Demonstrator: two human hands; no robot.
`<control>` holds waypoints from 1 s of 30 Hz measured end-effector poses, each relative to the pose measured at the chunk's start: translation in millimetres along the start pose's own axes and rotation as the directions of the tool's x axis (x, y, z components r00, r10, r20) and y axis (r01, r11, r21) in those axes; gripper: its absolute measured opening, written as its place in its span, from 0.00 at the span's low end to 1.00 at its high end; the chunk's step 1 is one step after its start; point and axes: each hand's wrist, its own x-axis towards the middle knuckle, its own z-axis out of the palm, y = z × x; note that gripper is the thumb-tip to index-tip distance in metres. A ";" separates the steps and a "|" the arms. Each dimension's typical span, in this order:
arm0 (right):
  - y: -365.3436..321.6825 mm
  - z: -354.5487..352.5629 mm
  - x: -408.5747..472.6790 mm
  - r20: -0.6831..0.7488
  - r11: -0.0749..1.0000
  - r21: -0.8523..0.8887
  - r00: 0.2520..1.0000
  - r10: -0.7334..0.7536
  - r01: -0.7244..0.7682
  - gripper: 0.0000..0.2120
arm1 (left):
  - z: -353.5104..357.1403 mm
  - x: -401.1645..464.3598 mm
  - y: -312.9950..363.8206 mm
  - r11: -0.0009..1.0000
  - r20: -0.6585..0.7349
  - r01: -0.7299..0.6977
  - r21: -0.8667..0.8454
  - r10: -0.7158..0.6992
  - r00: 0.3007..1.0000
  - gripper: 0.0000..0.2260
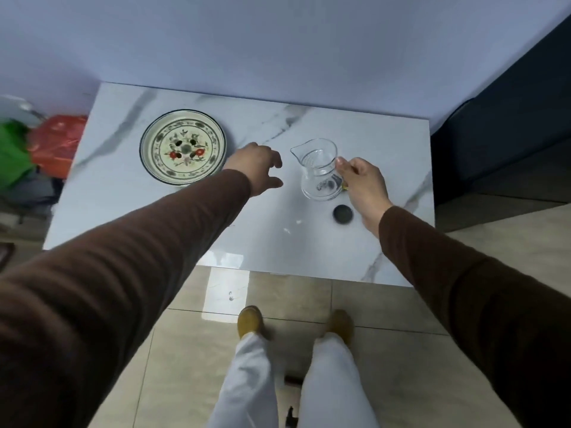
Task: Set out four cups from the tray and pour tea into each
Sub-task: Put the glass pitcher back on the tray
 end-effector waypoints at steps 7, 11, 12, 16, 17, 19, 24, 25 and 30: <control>-32.7 50.0 -4.8 0.038 1.000 -0.008 0.999 0.020 -0.019 0.21 | -25.7 -10.5 -50.8 0.999 0.055 0.028 0.034 -0.030 0.998 0.20; -45.3 81.0 2.7 0.054 0.999 -0.033 0.998 0.014 -0.012 0.20 | -33.9 -9.3 -81.3 0.997 0.075 0.061 0.049 -0.064 0.995 0.20; -49.1 90.5 4.1 0.059 1.000 -0.023 0.998 0.012 -0.011 0.20 | -37.3 -8.4 -90.6 0.997 0.080 0.063 0.052 -0.067 0.995 0.20; -67.8 137.8 8.7 0.087 1.000 -0.021 0.996 0.018 -0.016 0.20 | -50.9 -7.3 -134.4 0.996 0.078 0.061 0.060 -0.065 0.995 0.18; -73.1 152.2 9.5 0.093 1.000 -0.022 0.995 0.022 -0.020 0.20 | -53.6 -7.6 -148.6 0.996 0.083 0.053 0.069 -0.059 0.995 0.18; -82.5 180.5 11.3 0.095 0.999 -0.025 0.995 0.035 -0.032 0.20 | -56.2 -7.1 -179.9 0.996 0.096 0.031 0.087 -0.039 0.995 0.18; -102.1 257.5 20.0 0.060 0.998 -0.011 0.996 0.063 -0.063 0.21 | -62.6 4.2 -266.1 0.996 0.121 -0.023 0.082 0.013 0.993 0.19; -104.4 272.2 22.6 0.054 0.997 -0.003 0.996 0.076 -0.076 0.20 | -63.5 6.9 -281.1 0.997 0.121 -0.032 0.077 0.023 0.992 0.19; -103.6 327.5 44.6 0.045 0.985 0.034 0.985 0.168 -0.169 0.18 | -55.2 23.7 -335.9 0.991 0.152 -0.091 0.100 0.076 0.986 0.18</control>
